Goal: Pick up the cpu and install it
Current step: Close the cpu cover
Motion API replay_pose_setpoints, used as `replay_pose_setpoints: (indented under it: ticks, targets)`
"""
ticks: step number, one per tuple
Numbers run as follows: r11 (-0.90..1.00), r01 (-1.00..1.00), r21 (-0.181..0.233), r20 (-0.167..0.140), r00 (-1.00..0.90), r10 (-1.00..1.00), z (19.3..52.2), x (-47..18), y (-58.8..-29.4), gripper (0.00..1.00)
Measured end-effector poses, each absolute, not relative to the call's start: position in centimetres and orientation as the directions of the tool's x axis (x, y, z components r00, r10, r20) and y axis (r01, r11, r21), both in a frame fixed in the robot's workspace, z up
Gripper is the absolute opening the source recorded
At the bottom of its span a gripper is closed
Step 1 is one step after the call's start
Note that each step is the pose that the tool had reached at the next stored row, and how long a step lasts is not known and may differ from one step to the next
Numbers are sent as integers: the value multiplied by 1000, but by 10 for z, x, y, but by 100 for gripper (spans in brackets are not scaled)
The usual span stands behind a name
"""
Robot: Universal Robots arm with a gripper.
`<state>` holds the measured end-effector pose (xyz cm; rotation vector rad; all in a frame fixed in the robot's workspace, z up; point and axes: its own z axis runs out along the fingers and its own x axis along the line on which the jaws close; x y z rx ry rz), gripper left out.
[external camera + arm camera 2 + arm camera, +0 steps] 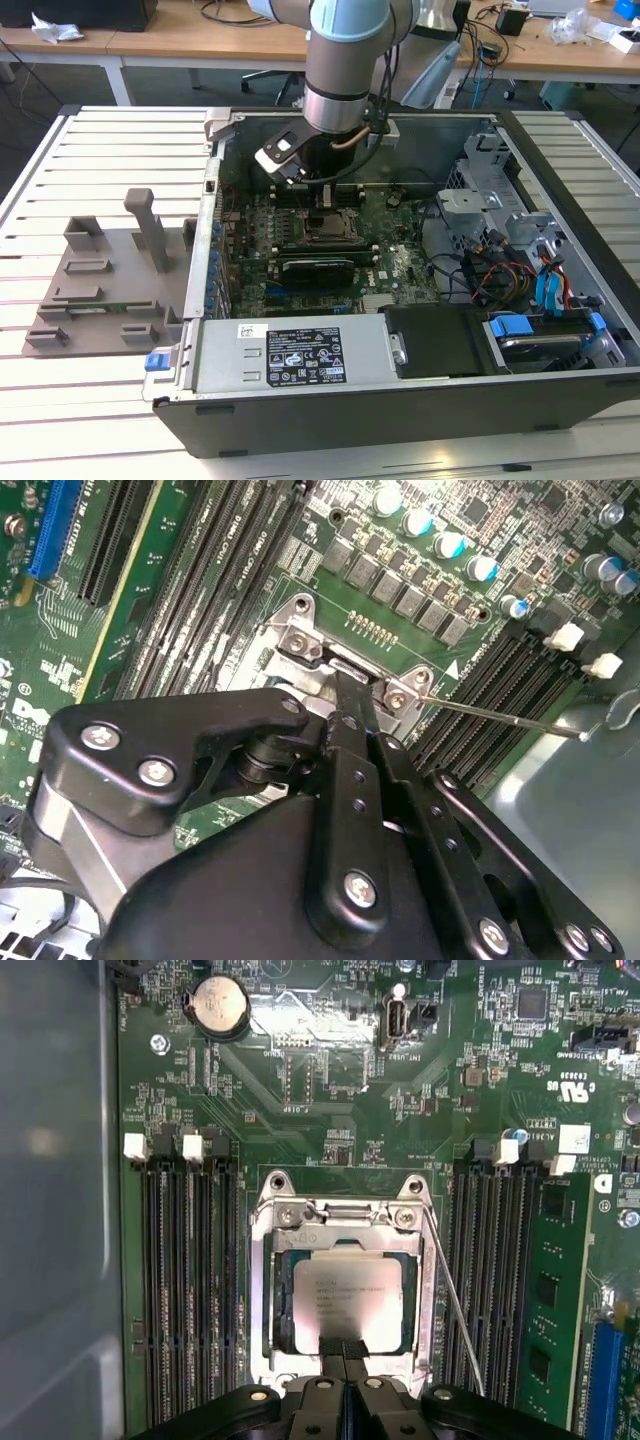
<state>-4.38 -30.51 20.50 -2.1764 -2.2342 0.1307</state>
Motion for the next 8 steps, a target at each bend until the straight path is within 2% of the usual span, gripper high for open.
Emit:
replay_pose_setpoints:
  ticks: [8]
  targets:
    - [24,997,-74,-45,-28,999,211,-33,-305,10]
